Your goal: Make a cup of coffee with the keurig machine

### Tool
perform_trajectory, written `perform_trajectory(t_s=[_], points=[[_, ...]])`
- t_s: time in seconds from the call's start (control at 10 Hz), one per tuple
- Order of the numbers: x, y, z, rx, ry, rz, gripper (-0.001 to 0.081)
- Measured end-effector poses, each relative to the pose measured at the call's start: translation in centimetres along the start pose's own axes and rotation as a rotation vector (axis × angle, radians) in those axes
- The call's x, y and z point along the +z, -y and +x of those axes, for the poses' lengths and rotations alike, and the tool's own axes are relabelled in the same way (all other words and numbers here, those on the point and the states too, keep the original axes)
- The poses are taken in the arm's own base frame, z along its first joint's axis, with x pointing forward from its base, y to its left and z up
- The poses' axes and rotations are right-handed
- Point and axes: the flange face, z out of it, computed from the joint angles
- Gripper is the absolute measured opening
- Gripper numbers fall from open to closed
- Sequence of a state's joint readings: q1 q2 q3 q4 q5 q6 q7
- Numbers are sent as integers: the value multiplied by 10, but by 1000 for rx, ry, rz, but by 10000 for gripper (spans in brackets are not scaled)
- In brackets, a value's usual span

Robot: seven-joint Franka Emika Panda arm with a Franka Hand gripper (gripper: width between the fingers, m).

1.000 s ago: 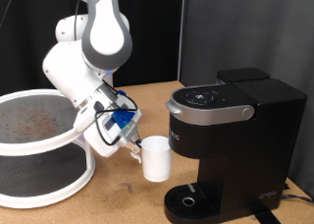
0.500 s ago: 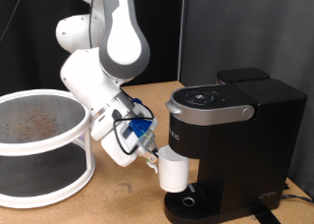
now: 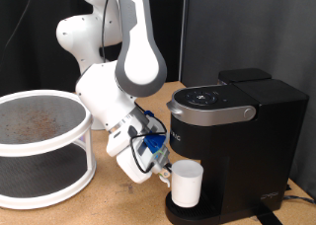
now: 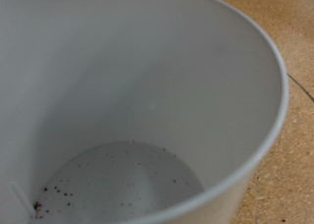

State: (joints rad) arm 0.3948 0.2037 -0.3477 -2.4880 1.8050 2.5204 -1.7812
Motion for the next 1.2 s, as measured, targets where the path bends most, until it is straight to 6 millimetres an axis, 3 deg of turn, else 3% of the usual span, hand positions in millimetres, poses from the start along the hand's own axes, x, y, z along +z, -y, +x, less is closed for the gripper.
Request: perform_trajectory(t_s=[0.4, 0.5, 0.6, 0.9, 1.2], points=[[6, -4, -9, -19, 5, 32, 108], [0, -7, -11, -31, 14, 39, 291], [-11, -7, -12, -45, 16, 62, 793], [-11, -10, -17, -37, 25, 43, 806], [-30, -13, -29, -42, 49, 67, 807]])
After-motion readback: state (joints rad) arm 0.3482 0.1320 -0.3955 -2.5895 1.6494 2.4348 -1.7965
